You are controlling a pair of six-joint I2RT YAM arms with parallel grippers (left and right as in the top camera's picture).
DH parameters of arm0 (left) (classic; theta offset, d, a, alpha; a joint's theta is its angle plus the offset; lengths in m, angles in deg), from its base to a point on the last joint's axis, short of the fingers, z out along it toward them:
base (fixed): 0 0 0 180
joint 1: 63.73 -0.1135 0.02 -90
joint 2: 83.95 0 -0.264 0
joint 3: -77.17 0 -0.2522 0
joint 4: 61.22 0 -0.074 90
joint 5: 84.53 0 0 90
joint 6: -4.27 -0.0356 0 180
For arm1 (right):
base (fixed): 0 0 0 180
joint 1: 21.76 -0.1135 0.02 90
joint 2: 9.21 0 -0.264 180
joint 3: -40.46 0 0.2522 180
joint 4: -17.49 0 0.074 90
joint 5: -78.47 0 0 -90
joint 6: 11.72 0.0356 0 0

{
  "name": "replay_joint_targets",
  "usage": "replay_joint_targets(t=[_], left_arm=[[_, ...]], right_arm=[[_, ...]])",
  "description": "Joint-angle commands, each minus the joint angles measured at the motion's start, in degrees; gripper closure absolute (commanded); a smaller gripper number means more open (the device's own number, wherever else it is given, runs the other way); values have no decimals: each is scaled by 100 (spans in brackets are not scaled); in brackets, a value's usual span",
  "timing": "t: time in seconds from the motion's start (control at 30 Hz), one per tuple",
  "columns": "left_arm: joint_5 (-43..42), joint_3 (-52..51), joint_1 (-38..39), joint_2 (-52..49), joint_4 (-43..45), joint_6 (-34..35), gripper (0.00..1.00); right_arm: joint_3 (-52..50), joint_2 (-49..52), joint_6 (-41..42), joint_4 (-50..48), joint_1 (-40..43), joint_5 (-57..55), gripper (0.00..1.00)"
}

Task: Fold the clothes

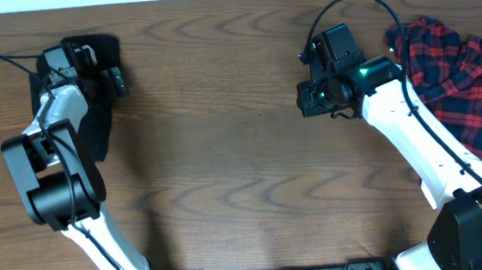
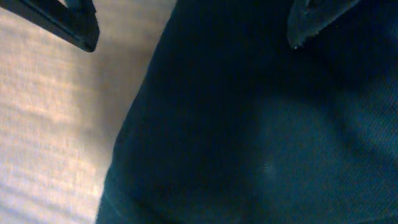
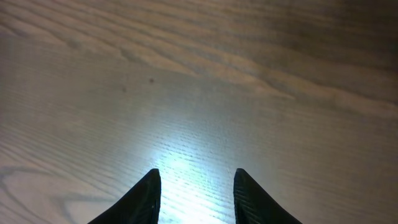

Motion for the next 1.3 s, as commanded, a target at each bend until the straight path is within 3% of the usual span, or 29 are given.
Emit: replay_joint_targets(t=[0.0,0.2,0.33,0.43,0.63,0.87,1.07,1.27], left_arm=[[26,-223,-61,542,-269,-31,2],[-133,-223,133,1790,-979,455,2],[-234,-223,470,2371,-1602,522,2],[-234,-223,798,2667,-2103,581,2],[-236,-223,1620,2876,-3038,734,2],[-55,-223,2437,2874,-3510,732,2],[-42,-223,2577,3016,-4111,728,2],[422,-223,2559,3801,-4061,726,2]], right_arm=[[48,-35,28,-138,37,111,62],[50,-37,929,-142,140,-774,42],[68,-160,1261,48,479,-1154,11],[68,-404,1268,380,905,-1161,1],[68,-1049,1325,896,2229,-1204,1],[66,-1274,1016,1047,4085,-1137,1],[66,-1113,634,1154,5145,-1180,1],[61,-1075,636,1331,5805,-811,1]])
